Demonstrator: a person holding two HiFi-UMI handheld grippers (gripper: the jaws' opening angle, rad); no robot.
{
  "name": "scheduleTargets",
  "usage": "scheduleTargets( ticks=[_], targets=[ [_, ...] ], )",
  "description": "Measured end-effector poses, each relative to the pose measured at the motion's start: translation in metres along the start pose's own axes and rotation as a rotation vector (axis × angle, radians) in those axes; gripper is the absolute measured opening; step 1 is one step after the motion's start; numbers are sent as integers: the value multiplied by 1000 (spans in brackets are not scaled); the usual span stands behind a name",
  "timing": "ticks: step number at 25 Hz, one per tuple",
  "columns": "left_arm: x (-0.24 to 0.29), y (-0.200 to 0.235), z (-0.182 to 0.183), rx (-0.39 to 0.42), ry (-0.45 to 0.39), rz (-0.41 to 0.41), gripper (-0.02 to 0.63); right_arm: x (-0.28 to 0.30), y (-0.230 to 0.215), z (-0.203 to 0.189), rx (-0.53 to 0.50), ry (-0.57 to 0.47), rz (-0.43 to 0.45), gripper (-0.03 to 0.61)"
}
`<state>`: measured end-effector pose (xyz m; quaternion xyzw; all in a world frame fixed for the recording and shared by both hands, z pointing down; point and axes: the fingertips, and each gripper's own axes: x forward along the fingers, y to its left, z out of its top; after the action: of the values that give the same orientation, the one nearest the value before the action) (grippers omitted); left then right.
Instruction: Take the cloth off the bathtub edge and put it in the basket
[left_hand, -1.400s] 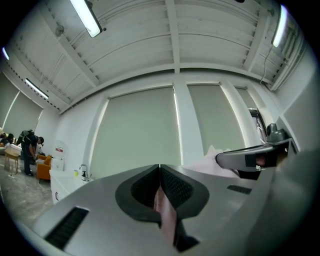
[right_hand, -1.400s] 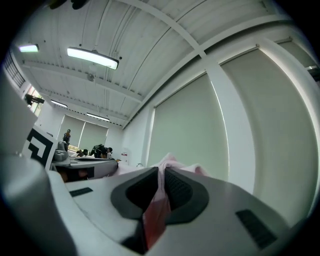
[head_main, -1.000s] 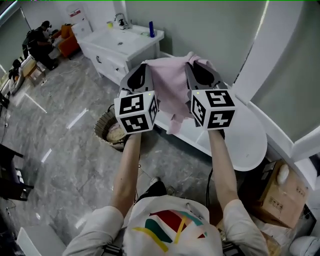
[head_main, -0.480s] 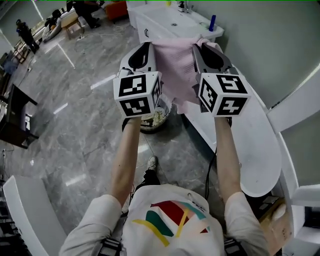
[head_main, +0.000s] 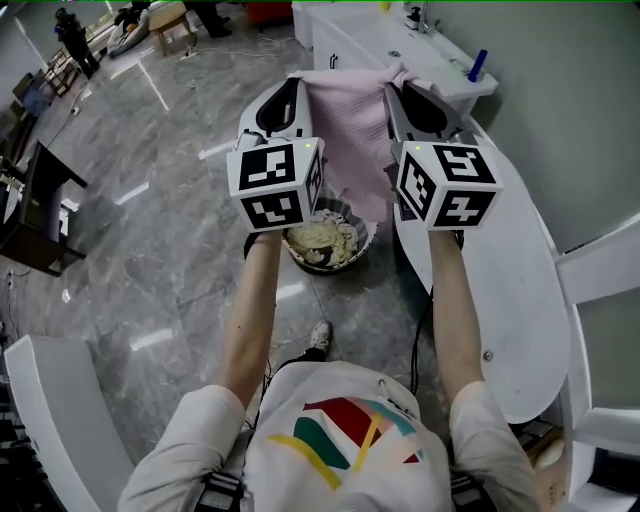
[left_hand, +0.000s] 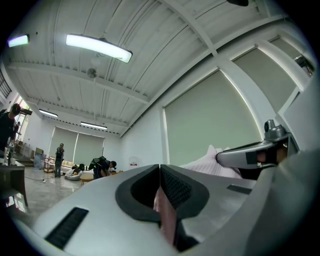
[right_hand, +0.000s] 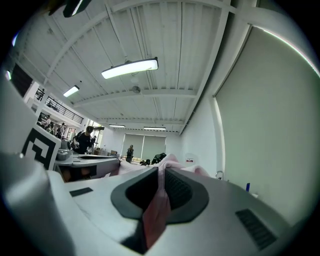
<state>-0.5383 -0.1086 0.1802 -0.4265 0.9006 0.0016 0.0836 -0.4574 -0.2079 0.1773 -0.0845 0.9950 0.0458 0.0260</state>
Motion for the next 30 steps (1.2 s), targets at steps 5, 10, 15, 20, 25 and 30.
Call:
scheduleTargets(
  ticks=[5,10,15,20,25,30],
  targets=[
    [18,40,-20,-6,22,11,21,42,19,-16,5,22,17,49],
    [27,61,-43,-14,58,17,21,68,28,-35,21,56,28,49],
    [40,81,-70,-28,104,22,21,93,35,-61,44,107,36,49],
    [51,96,-107,-51,163,25,21,114,40,-98,63,184,52,51],
    [59,99,-161,-53,269,25,23,130,35,-154,104,297,39,63],
    [68,102,-173,-90,272,-1,160,141,25,-167,103,274,-8,293]
  ],
)
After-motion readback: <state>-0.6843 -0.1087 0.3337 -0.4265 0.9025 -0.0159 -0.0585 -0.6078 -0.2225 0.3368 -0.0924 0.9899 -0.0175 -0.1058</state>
